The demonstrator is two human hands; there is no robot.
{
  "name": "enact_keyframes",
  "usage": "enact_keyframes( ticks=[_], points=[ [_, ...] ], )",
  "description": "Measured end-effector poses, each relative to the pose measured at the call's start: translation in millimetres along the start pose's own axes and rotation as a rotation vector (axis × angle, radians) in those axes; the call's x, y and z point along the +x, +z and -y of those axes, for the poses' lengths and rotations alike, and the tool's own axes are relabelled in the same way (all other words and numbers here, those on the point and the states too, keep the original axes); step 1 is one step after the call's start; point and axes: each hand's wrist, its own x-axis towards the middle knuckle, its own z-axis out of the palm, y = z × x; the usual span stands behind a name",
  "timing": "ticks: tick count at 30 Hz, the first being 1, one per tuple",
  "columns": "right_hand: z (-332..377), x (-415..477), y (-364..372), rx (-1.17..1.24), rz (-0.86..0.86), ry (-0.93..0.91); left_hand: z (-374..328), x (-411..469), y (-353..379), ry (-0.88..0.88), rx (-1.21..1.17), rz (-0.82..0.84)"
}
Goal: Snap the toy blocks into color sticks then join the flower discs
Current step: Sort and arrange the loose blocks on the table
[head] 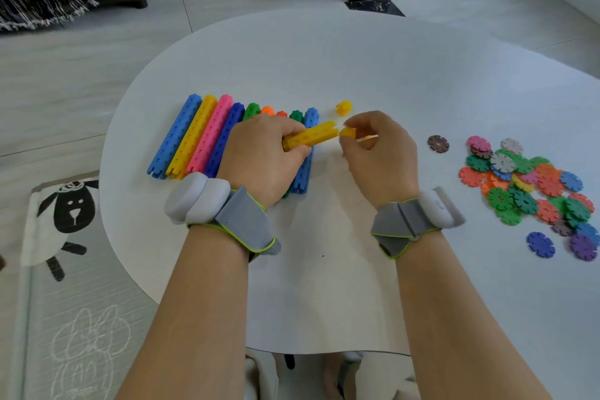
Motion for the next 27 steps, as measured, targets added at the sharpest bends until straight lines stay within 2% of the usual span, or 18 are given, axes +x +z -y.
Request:
enact_keyframes(
  ticks=[4,7,16,27],
  points=[
    [9.2,-2.3,-19.0,0.600,0.001,0.199,-0.6,0.5,2.3,0.027,-0.002,0.012],
    [10.0,-2.5,-28.6,0.807,0.029,0.260,-1.1,1.6,4.8,0.047,-0.010,0.019],
    [0.9,-3.9,-31.9,0.707,0.164,0.263,-5.3,4.0,13.2,0.067,0.023,0.042],
    [-1.1,-6.5,-43.6,0.870,0.183,0.343,-12.9,4.1,16.1,0.112,0.048,0.021]
  ],
)
